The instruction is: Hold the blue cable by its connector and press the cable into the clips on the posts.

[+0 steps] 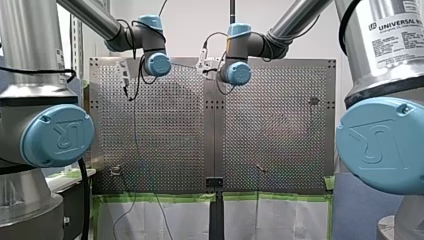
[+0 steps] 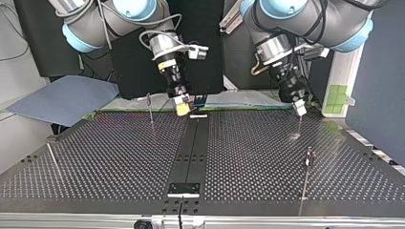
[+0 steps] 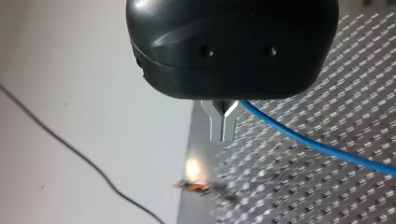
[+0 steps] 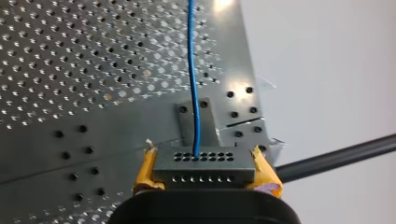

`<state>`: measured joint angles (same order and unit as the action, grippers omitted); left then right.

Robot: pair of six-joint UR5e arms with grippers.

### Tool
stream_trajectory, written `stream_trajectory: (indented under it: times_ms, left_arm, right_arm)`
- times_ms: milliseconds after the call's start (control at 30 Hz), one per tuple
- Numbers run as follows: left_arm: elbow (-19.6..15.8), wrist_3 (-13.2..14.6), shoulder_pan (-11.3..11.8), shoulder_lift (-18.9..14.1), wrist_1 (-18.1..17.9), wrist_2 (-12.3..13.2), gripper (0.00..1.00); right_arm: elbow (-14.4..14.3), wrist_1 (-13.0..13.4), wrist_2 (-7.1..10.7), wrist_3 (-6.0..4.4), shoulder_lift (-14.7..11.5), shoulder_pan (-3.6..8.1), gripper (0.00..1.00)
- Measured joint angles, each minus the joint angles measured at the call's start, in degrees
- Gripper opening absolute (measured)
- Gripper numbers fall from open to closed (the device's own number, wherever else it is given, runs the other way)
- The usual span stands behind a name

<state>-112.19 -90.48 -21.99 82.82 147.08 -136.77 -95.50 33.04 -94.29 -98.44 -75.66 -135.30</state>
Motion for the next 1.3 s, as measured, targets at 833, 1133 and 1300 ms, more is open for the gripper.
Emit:
stream_trajectory:
  times_ms: [833,1133,1300]
  left_arm:
    - [5.6,-1.3,14.3,2.1,8.3,11.4,0.0]
    - [7.9,-2.2,15.5,3.4,8.6,12.4,0.0]
    - [8.7,-2.7,16.0,4.3,8.8,12.7,0.0]
  right_arm:
    - [7.3,-1.0,2.83,-0.63,2.1,-0.37,0.0]
    - [8.0,-1.2,3.13,-0.81,2.5,-0.42,0.0]
    - [9.0,-1.6,3.18,-1.03,3.6,-0.65,0.0]
